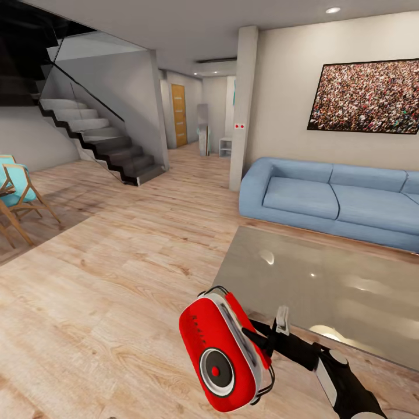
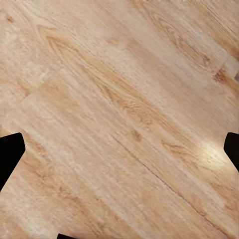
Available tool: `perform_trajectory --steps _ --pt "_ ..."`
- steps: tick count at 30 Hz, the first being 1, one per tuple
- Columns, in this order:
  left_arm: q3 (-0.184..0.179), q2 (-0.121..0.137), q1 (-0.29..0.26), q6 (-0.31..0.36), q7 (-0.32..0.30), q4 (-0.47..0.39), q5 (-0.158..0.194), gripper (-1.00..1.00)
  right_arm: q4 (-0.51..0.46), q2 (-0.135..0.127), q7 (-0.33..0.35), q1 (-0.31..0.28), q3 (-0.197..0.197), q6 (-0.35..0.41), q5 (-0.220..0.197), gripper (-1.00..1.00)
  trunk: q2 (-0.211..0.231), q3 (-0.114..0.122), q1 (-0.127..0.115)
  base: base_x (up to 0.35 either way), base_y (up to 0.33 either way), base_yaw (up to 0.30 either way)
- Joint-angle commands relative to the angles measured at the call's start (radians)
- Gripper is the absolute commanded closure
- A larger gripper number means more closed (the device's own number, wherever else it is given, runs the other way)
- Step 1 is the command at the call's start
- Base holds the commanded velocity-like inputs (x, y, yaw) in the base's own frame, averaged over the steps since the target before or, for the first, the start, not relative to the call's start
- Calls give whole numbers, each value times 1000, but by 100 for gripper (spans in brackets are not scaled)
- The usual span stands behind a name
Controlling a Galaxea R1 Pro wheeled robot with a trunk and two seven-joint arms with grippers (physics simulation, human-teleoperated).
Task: Turn on the radio receiver that's on the table in the living room.
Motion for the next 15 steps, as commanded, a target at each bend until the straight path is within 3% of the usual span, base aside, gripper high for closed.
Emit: perform_trajectory --steps 1,4,9,10,13,15 --pt "0 -1 0 0 0 0 0 -100 2 1 -1 0 3 1 -25 100 0 0 0 0 0 0" --pt "0 -1 0 0 -1 0 0 -100 4 5 -6 0 9 2 -56 100 0 0 0 0 0 0" --pt "0 -2 0 0 -1 0 0 -100 5 12 -16 0 11 2 -66 100 0 0 0 0 0 0" --pt "0 -2 0 0 -1 0 0 -100 5 20 -23 0 12 2 -66 100 0 0 0 0 0 0" --pt "0 -2 0 0 -1 0 0 -100 20 78 -100 1 25 3 -52 100 0 0 0 0 0 0" --pt "0 -2 0 0 0 0 0 -100 31 93 -174 0 80 3 -21 100 0 0 0 0 0 0"
